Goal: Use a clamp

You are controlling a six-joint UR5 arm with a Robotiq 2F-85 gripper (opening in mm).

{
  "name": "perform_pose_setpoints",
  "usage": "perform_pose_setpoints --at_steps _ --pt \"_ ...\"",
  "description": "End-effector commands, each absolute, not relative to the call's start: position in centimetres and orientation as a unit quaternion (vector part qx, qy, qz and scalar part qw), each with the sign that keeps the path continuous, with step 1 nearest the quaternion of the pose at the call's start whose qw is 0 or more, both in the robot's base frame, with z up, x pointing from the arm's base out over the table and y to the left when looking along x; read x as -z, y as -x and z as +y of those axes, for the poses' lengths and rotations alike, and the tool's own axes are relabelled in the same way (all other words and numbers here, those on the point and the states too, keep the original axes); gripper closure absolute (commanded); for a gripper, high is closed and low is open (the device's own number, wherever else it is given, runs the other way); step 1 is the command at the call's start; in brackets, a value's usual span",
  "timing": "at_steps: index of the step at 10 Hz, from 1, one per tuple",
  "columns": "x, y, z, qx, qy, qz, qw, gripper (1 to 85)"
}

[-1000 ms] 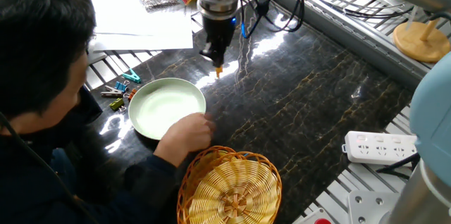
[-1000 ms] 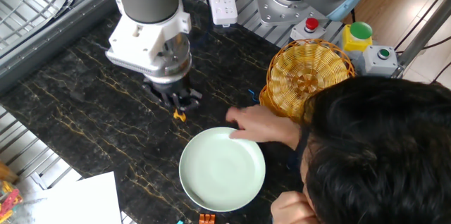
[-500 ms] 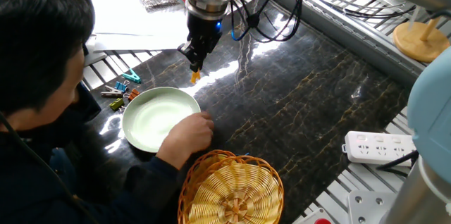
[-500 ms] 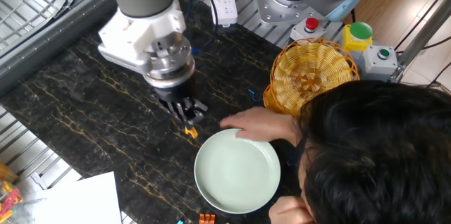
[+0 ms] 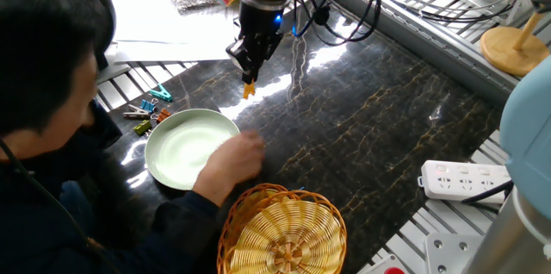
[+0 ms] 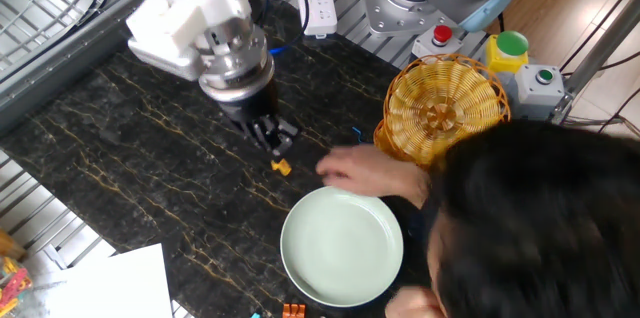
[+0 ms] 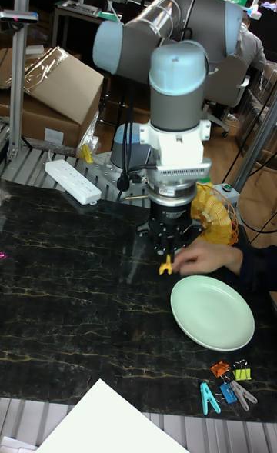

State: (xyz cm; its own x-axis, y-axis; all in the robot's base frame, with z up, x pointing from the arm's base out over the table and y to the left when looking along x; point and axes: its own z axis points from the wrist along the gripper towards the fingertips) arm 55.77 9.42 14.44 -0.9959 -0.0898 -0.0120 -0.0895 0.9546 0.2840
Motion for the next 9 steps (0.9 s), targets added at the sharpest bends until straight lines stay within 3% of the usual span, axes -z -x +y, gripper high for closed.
perform_pose_setpoints --at_steps 1,5,7,9 --pt "-16.5 -56.7 12.2 0.208 -0.015 -0.978 -0.021 84.7" --pt "-17.1 -58.2 13.2 0.23 0.004 -0.972 -0.048 84.7" --pt "-15.6 -57.5 9.8 0.158 -0.024 -0.986 -0.038 84.7" --pt "-15.0 -56.3 7.9 0.122 -0.046 -0.991 -0.016 84.7"
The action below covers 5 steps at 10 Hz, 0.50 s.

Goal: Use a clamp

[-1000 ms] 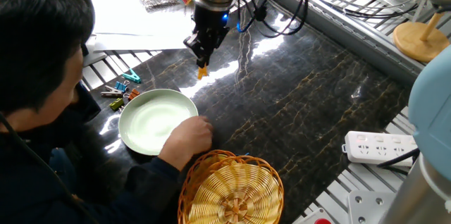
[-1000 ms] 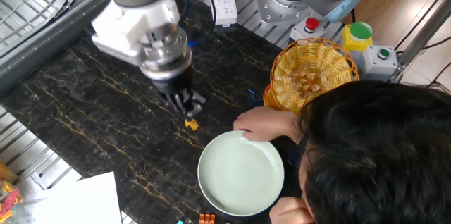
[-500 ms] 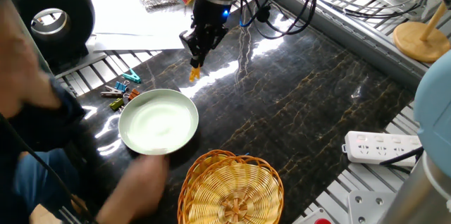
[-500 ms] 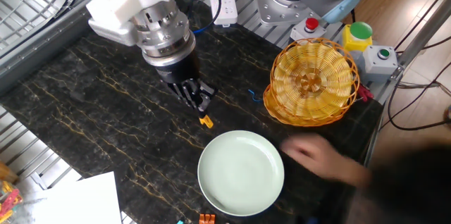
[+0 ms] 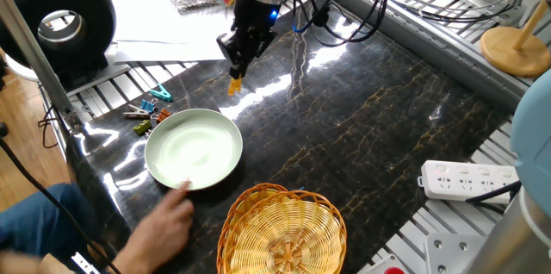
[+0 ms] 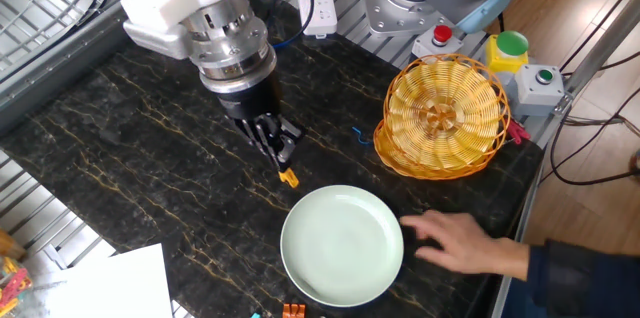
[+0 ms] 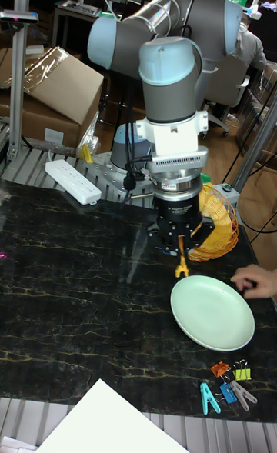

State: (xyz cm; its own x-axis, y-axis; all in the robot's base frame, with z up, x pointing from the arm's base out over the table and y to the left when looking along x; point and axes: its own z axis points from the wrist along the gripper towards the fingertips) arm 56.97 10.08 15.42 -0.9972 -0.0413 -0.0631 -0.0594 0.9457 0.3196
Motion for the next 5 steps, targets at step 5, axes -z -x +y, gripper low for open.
perform_pose_setpoints --at_steps 5 --pt "-12.9 -59.6 12.5 -0.189 0.005 0.981 0.035 84.7"
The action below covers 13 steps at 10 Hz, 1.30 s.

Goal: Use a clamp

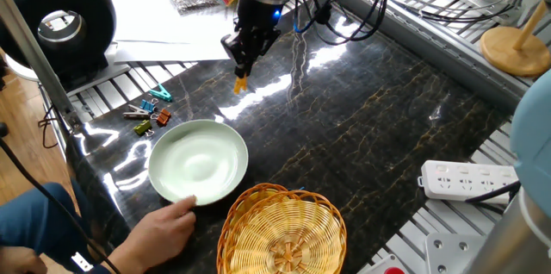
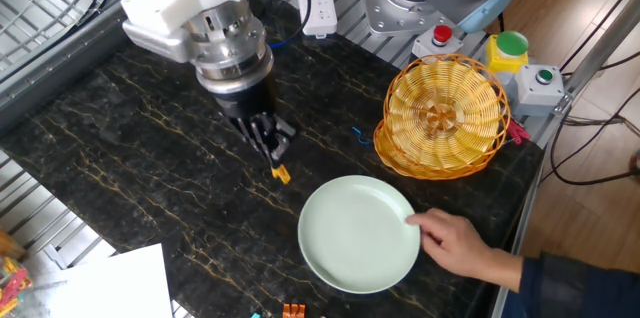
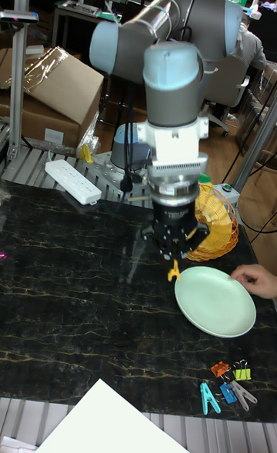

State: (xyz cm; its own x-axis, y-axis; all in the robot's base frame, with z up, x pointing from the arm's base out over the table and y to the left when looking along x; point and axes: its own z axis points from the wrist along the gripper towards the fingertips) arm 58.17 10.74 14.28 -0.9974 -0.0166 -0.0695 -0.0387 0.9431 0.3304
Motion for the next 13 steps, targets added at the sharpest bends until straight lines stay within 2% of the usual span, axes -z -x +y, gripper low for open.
perform_pose_setpoints --at_steps 1,6,13 --pt "-11.6 -59.9 12.6 -0.182 0.016 0.983 0.033 84.7" --pt "-8.1 -60.6 15.0 -0.176 0.033 0.983 0.041 84.7" --pt "-7.2 -58.1 14.8 -0.169 0.077 0.982 0.023 84.7"
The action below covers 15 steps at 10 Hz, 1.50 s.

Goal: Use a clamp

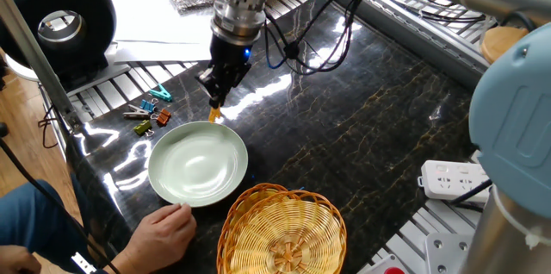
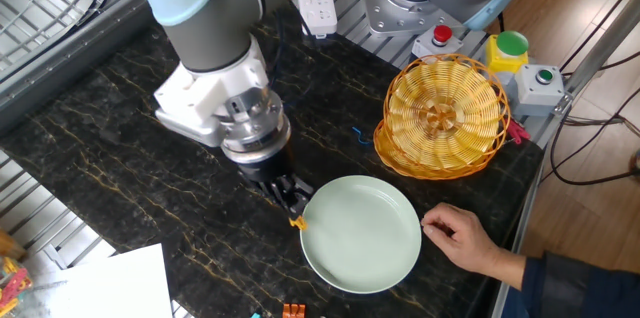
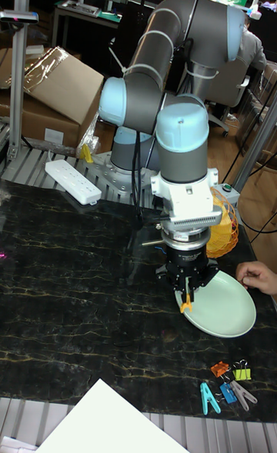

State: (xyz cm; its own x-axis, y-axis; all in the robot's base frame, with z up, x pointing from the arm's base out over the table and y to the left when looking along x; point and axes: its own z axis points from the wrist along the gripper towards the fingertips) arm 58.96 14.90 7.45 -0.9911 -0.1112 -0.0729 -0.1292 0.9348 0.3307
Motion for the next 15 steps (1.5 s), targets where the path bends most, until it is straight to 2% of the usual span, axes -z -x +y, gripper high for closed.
perform_pose_setpoints --at_steps 1,6,9,10,11,12,13,15 --pt "-6.8 -57.9 14.3 -0.162 0.087 0.983 0.024 84.7" --pt "-6.1 -56.8 15.1 -0.159 0.089 0.983 0.022 84.7" --pt "-5.6 -56.0 14.5 -0.133 0.108 0.985 0.014 82.0" --pt "-5.6 -56.0 13.7 -0.119 0.139 0.983 0.016 55.3" --pt "-5.6 -56.0 13.5 -0.113 0.153 0.982 0.017 40.3" --pt "-5.8 -55.9 13.8 -0.121 0.153 0.981 0.017 35.7" --pt "-5.9 -55.9 14.1 -0.125 0.157 0.98 0.018 27.0" --pt "-6.6 -55.8 13.8 -0.126 0.161 0.979 0.015 24.0"
